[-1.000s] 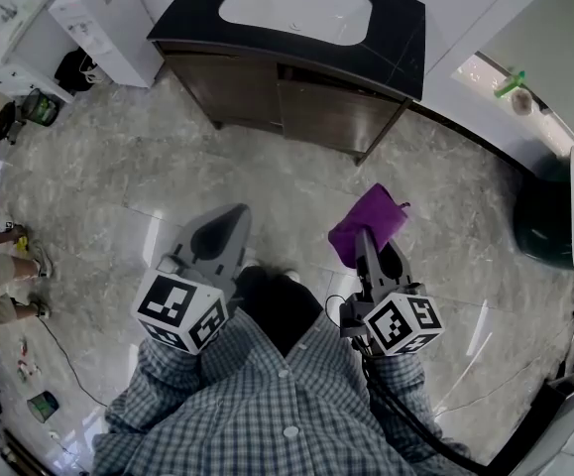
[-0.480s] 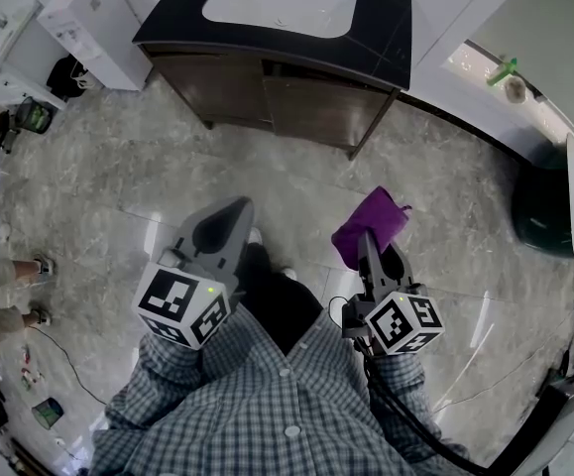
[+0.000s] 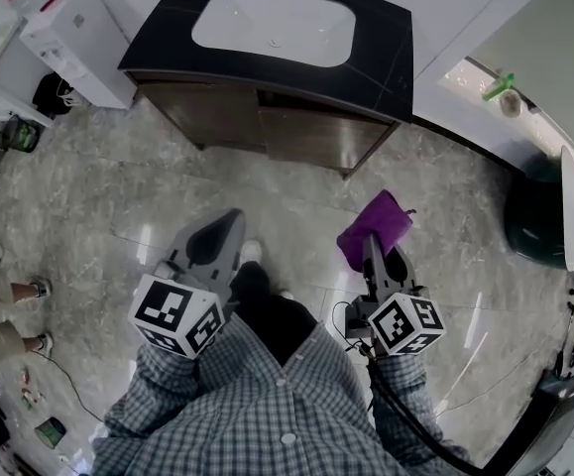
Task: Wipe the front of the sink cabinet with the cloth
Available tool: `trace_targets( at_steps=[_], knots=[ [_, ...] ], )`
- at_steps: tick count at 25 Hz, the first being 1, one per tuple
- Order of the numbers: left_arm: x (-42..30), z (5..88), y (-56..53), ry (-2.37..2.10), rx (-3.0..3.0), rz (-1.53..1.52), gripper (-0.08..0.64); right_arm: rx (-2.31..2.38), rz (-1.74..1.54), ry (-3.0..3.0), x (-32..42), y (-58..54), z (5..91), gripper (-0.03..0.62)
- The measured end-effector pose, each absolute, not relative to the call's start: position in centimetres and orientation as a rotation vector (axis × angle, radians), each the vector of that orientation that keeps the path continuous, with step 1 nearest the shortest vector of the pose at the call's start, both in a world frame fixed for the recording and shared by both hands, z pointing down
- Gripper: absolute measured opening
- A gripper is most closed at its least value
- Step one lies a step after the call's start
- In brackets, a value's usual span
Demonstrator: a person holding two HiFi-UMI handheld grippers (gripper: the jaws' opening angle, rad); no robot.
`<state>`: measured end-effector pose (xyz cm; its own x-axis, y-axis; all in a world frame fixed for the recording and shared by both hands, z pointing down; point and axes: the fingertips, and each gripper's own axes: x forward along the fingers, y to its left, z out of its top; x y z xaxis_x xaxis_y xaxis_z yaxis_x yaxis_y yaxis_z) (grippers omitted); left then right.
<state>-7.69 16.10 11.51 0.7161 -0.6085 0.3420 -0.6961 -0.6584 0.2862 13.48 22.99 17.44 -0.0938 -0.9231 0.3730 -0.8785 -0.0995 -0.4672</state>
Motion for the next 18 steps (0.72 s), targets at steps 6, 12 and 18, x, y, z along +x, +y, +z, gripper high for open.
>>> trace_targets(
  at_steps=[6,12,18],
  knots=[
    [-8.8,11.7,8.9,-0.965,2.529,0.311,0.011,-2.152,-0.938,1.991,13.8,16.3,17.8,0.077],
    [-10.1,13.2,4.1,-0.896,2.508,0.324,0.011,-2.288,-0.901,1.880,14.6,11.8,19.0,0.077],
    [-9.3,17.2,0.3,-0.820,2.495,0.396,0.011,-2.468,-0.870,1.729,18.3,9.3,22.0,0.077]
  ],
)
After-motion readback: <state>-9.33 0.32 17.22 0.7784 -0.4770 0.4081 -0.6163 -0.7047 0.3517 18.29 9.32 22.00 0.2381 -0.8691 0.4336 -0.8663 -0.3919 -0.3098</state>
